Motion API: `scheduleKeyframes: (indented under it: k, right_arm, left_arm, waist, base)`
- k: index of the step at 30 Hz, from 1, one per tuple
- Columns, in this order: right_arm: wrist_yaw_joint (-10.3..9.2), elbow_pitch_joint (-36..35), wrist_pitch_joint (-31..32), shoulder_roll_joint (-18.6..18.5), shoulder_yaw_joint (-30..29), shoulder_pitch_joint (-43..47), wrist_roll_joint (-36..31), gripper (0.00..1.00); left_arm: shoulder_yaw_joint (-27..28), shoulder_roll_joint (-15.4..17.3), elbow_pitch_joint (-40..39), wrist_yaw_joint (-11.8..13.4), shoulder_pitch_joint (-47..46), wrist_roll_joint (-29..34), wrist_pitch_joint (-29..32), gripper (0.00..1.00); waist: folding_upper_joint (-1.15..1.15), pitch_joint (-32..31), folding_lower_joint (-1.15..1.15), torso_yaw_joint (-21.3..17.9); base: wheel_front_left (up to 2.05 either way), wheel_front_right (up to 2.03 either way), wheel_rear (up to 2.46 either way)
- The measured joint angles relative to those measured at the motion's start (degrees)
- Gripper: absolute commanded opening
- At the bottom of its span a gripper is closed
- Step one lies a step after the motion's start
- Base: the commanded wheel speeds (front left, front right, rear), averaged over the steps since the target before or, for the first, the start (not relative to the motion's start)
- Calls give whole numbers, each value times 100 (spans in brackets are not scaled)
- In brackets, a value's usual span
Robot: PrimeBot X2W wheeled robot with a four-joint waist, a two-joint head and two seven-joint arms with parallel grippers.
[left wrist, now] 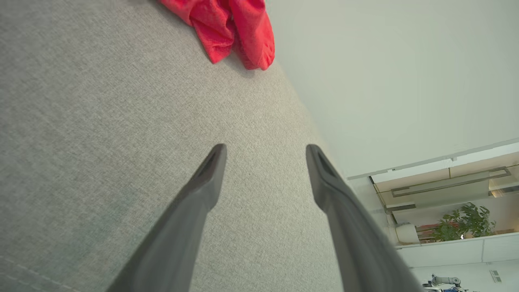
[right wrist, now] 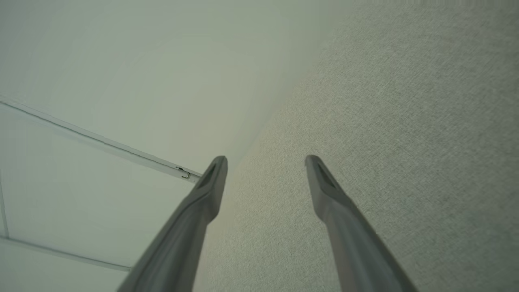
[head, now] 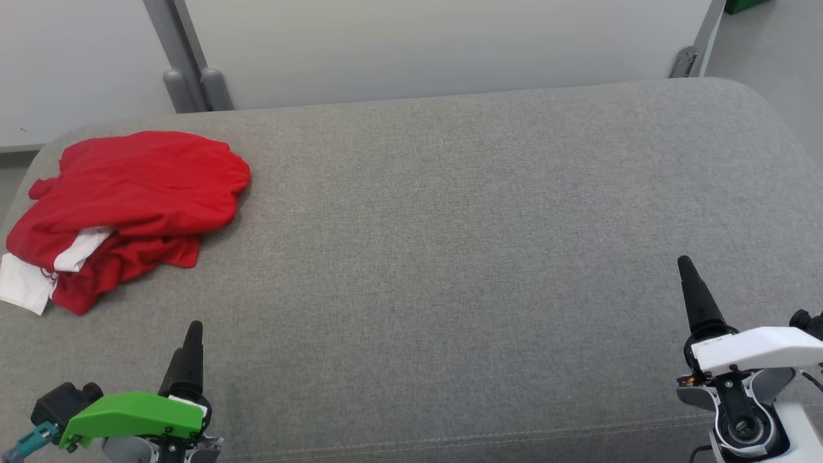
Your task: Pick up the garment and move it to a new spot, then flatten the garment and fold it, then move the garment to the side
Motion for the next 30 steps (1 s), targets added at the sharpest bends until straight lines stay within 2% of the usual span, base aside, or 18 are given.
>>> scheduleKeyframes:
  k: [13, 30]
  right_arm:
    - [-232, -162, -258, -134, 327, 80, -1319, 100]
    - [-485, -280, -606, -198, 605, 192, -2738, 100]
  left_arm:
    - [-245, 75, -176, 235, -27, 1249, -263, 100]
    - [-414, 97, -324, 503, -25, 2831, -606, 100]
  waist:
    - [0, 8, 0, -25]
    - [0, 6, 0, -19]
  base:
    - [0, 0, 0]
    - [0, 0, 0]
